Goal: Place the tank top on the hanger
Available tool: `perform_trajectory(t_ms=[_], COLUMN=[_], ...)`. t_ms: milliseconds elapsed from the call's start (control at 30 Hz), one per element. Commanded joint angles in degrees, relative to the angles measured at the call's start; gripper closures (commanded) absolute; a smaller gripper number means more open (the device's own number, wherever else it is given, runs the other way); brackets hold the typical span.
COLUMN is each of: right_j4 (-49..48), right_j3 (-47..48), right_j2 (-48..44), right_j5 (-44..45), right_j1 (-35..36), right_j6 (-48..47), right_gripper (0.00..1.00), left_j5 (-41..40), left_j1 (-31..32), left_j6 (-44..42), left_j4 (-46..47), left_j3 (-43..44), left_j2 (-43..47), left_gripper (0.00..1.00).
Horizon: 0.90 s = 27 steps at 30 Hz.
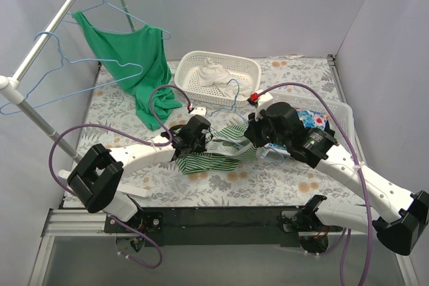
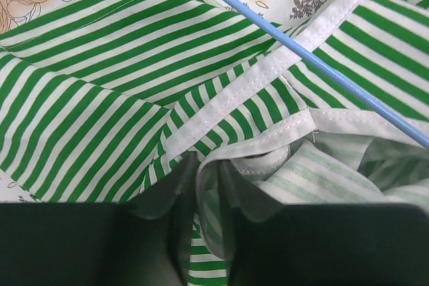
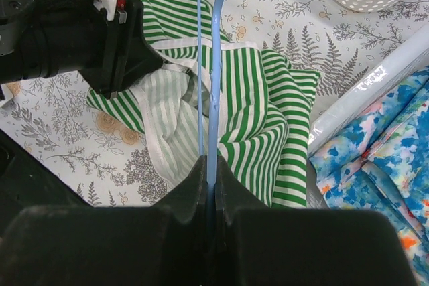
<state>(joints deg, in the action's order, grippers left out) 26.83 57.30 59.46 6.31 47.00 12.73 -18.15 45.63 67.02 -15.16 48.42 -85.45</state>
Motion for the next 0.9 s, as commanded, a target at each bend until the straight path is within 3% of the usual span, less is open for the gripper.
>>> perform_trajectory(t_ms=[0,100,233,433,867], right_j4=[-2.7,-2.7,-2.7,-3.4,-0.8], right_j3=[0.8,1.1,1.4,1.5,1.7], right_j2=[-1.9,-2.7,-3.7,-4.4,-3.6], right_j5=[0.8,0.3,-0.2,-3.5,-4.6], right_j1=[0.4,0.4,0.4,0.4,0.4], right_j6=[-0.2,-0.1,-0.1,-0.8,-3.0], right_gripper=[0.99,0.99,0.99,0.99,0.99], left_j5=[-2.8,1.4,10.0,17.0,16.9], left_j1=[0.2,-2.9,-11.1,-16.0,-19.9], left_j6=[1.3,4.6,7.4,8.9,8.5], left_j4=[2.1,1.7,3.4,4.2,2.9], left_j3=[2.0,4.0,5.0,8.3,12.3], left_j2=[1.4,0.4,-0.5,-4.0,-4.5], left_gripper=[0.93,0.99,1.0,1.0,1.0])
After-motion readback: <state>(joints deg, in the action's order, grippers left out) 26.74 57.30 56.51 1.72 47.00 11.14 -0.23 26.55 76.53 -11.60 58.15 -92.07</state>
